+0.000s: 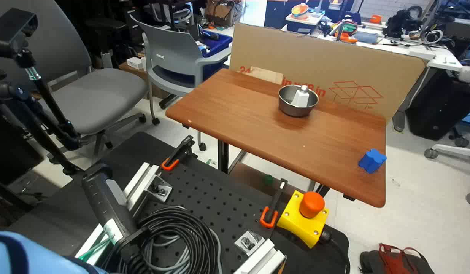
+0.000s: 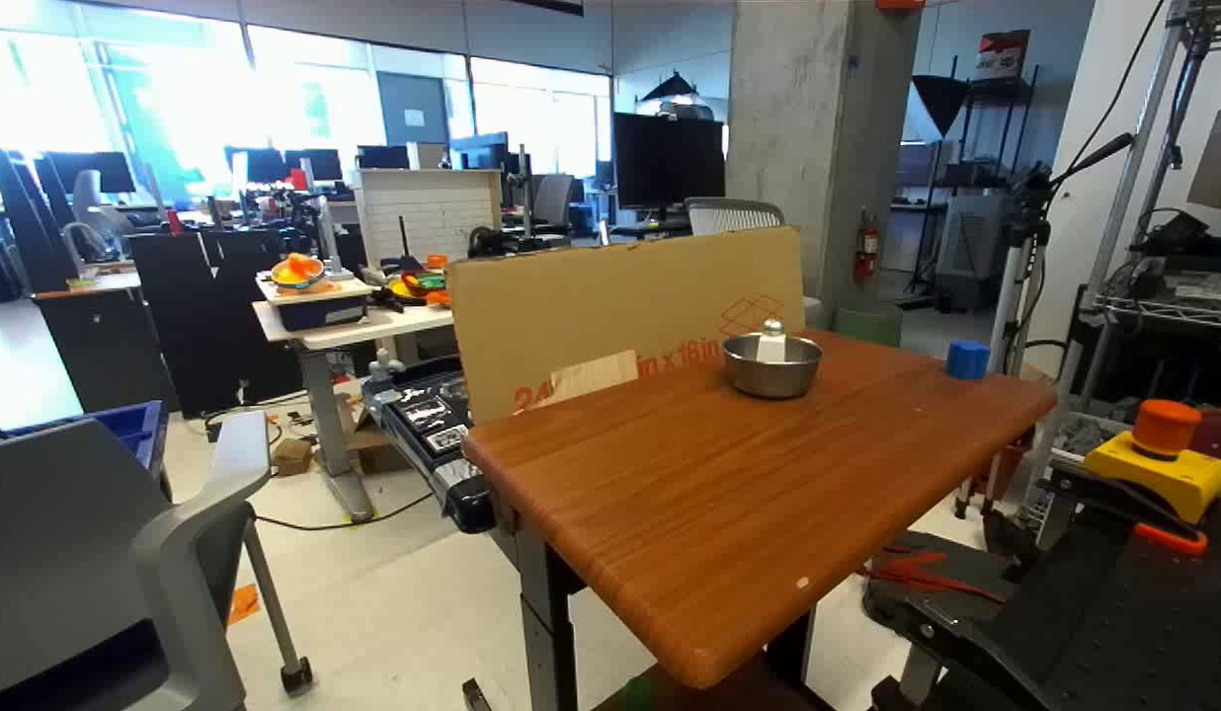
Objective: Put the salt shaker on the table
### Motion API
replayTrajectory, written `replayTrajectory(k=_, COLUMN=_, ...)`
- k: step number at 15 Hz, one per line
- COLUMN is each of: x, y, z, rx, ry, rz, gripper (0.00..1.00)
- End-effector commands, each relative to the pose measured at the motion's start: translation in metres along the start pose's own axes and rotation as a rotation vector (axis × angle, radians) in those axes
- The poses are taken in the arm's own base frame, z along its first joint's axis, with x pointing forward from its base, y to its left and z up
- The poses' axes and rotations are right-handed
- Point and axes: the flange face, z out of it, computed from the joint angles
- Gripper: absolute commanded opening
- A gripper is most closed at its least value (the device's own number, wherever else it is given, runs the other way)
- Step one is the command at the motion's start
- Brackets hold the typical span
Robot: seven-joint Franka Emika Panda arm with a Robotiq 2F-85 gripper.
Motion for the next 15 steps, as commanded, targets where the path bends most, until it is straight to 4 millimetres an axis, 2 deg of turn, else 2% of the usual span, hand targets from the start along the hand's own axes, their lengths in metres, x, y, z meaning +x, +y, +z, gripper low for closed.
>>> replayTrajectory(k=1, x=0.0001, y=0.0000, z=-0.0008, rx=0.000, ry=0.000, rz=0.000, gripper=1.00)
replayTrajectory(k=14, x=0.0001, y=-0.0001, z=-0.0008, rx=0.000, ry=0.000, rz=0.000, gripper=1.00)
replayTrajectory(k=15, x=0.0057, y=0.0026, z=0.0024, rx=-0.010, ry=0.012, rz=-0.007, gripper=1.00)
